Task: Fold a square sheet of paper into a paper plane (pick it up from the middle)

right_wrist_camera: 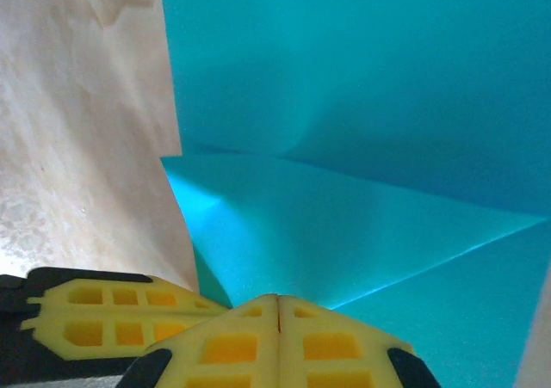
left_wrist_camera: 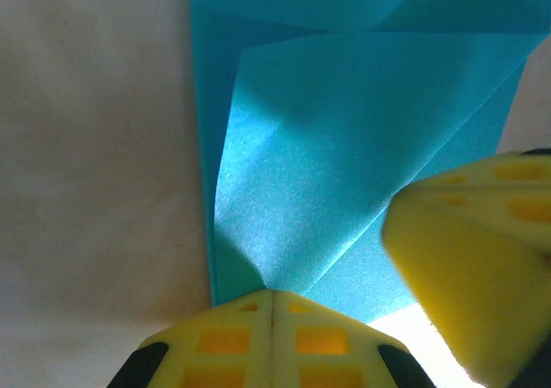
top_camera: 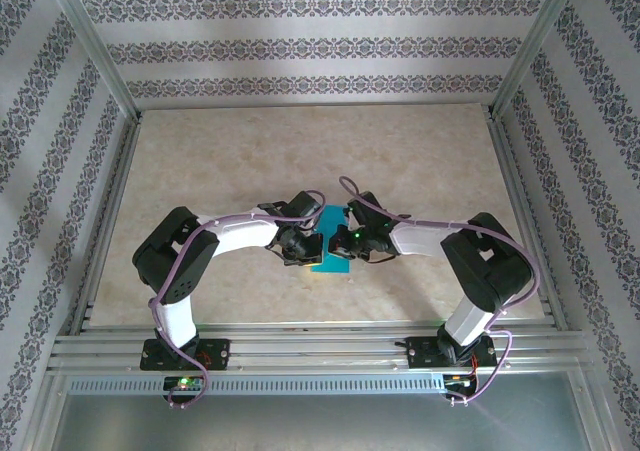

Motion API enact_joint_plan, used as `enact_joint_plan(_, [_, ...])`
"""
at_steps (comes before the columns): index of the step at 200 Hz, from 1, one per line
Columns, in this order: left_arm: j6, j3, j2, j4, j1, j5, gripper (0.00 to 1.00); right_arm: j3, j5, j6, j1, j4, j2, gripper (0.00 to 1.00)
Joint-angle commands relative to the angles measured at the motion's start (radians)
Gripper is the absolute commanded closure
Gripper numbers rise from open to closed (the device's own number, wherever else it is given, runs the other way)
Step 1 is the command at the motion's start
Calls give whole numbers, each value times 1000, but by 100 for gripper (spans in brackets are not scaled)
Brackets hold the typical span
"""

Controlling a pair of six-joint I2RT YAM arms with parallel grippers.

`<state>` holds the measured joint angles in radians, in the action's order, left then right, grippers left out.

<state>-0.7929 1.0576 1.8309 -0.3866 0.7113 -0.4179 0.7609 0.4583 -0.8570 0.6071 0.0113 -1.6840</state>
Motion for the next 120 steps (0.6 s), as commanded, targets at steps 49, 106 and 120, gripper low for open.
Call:
enact_joint_plan(49, [6, -42, 23, -70, -7, 32, 100, 23, -29, -21, -1, 6, -78, 100])
enact_joint_plan(106, [-4, -60, 59, -155, -7, 63, 100, 19, -80, 37, -156, 39, -64, 100])
enact_joint_plan(120, [-4, -66, 65, -160, -7, 61, 100, 41, -87, 70, -200, 44, -75, 100])
